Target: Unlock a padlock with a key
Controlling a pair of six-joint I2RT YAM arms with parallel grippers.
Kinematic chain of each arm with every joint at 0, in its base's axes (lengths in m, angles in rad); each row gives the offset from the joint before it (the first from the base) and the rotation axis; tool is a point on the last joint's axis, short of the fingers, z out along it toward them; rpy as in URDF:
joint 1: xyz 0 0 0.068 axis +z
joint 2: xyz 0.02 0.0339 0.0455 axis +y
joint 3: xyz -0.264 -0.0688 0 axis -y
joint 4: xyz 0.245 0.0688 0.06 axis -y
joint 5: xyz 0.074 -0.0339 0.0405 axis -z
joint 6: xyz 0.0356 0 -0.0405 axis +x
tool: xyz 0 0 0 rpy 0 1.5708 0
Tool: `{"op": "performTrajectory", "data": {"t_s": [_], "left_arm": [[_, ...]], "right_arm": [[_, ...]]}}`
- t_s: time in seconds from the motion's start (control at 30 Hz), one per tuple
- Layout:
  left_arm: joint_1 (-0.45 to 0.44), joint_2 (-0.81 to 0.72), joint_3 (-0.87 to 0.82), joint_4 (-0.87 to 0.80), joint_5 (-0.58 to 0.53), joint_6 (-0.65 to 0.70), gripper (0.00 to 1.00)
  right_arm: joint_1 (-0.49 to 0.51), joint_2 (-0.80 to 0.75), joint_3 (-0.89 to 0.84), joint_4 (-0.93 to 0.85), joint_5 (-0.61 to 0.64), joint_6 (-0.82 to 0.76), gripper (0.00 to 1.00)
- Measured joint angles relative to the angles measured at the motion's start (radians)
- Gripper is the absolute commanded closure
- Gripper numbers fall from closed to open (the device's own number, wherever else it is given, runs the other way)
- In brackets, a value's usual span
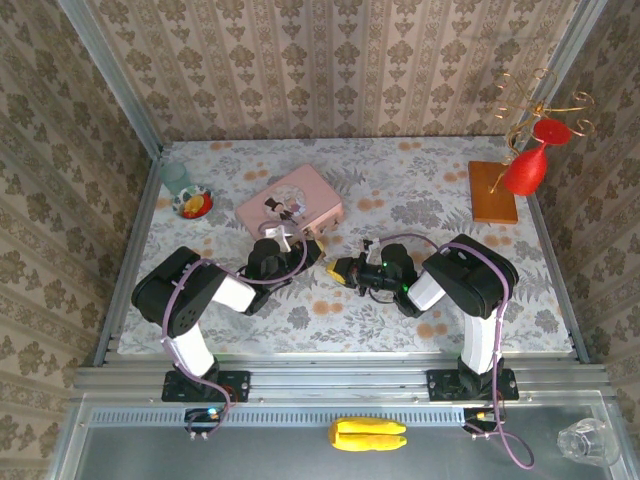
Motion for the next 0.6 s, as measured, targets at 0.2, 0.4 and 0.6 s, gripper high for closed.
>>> {"op": "performTrajectory", "data": {"t_s": [0.2,0.4,0.6], "left_arm": [[-0.007,0.0,0.0,-0.013,0.002,0.0,0.99],[-0.007,0.0,0.0,-0.013,0.006,0.0,0.99],[-0.007,-0.001,0.0,-0.013,0.008,0.0,0.99]], "right_arm": [[0.0,0.0,-0.011,0.002,0.001,0.0,1.0],[0.001,0.0,-0.022,0.018,0.002,-0.006,1.0],[0.001,0.0,-0.022,0.019,0.002,-0.008,1.0]]}}
